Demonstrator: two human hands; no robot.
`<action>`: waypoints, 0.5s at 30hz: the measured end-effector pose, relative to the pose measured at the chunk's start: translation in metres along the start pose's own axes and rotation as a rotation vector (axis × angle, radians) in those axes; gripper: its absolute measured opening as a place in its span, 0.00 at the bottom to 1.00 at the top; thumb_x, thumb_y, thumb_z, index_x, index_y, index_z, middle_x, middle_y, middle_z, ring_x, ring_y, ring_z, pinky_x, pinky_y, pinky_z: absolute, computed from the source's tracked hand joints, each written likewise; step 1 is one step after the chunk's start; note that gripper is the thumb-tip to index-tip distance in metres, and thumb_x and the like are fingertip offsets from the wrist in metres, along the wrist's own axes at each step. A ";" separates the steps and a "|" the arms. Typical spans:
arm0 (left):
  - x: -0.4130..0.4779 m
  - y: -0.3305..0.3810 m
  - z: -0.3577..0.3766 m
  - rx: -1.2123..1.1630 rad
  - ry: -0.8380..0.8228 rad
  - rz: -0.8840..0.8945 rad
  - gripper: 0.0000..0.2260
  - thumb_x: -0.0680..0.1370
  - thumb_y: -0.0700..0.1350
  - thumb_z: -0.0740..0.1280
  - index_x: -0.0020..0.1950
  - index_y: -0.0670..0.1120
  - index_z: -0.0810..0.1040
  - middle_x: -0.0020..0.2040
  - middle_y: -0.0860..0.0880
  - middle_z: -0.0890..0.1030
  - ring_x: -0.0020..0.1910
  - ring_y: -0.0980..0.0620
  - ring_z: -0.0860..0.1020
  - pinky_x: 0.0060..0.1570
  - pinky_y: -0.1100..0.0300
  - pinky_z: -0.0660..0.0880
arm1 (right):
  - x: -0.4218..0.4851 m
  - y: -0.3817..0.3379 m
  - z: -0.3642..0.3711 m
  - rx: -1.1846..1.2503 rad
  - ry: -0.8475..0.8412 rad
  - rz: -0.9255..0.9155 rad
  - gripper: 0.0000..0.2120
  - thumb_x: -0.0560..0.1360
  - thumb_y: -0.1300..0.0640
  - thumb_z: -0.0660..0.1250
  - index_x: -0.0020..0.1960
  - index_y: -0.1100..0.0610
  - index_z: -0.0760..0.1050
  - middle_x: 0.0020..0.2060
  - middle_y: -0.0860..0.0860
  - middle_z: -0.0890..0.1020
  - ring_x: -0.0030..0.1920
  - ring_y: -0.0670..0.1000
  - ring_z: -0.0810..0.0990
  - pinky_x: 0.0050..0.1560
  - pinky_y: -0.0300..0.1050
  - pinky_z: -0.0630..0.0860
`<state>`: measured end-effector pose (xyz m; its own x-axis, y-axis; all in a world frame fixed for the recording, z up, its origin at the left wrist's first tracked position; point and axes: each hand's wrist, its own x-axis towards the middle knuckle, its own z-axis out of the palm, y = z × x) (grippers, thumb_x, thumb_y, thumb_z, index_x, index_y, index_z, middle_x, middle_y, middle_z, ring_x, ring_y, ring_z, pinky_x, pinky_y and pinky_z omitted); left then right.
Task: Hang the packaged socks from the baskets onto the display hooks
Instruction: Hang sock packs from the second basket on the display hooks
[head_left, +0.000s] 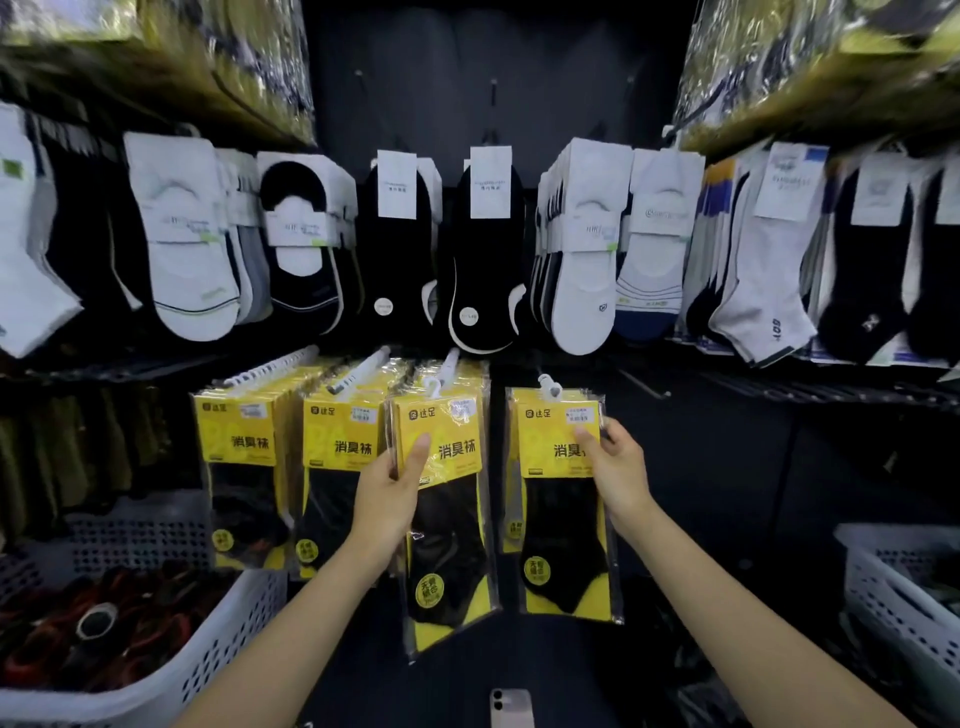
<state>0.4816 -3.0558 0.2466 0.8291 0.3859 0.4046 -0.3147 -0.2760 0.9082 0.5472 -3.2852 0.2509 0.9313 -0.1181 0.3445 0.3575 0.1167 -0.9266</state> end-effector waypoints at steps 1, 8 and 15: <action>0.002 -0.001 0.000 -0.003 0.002 0.008 0.23 0.76 0.58 0.63 0.30 0.48 0.59 0.19 0.56 0.59 0.20 0.59 0.61 0.25 0.67 0.61 | 0.002 0.004 0.003 0.010 0.002 0.014 0.05 0.78 0.60 0.65 0.49 0.51 0.78 0.47 0.52 0.85 0.48 0.50 0.84 0.49 0.45 0.80; 0.011 -0.006 0.007 -0.027 -0.029 0.063 0.21 0.75 0.59 0.62 0.30 0.46 0.61 0.19 0.57 0.62 0.21 0.60 0.63 0.25 0.74 0.63 | 0.030 0.026 0.021 -0.051 0.167 0.092 0.03 0.77 0.57 0.66 0.51 0.54 0.78 0.46 0.51 0.84 0.47 0.48 0.83 0.46 0.43 0.80; 0.012 -0.009 0.013 -0.083 -0.047 0.053 0.15 0.74 0.59 0.62 0.33 0.50 0.75 0.21 0.58 0.69 0.23 0.62 0.68 0.27 0.76 0.66 | 0.052 0.036 0.024 -0.208 0.404 0.182 0.13 0.72 0.46 0.72 0.47 0.54 0.74 0.43 0.49 0.80 0.44 0.49 0.77 0.38 0.38 0.70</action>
<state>0.5006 -3.0602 0.2419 0.8304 0.3310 0.4482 -0.3939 -0.2203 0.8924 0.6099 -3.2632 0.2387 0.8612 -0.4925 0.1257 0.1313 -0.0234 -0.9911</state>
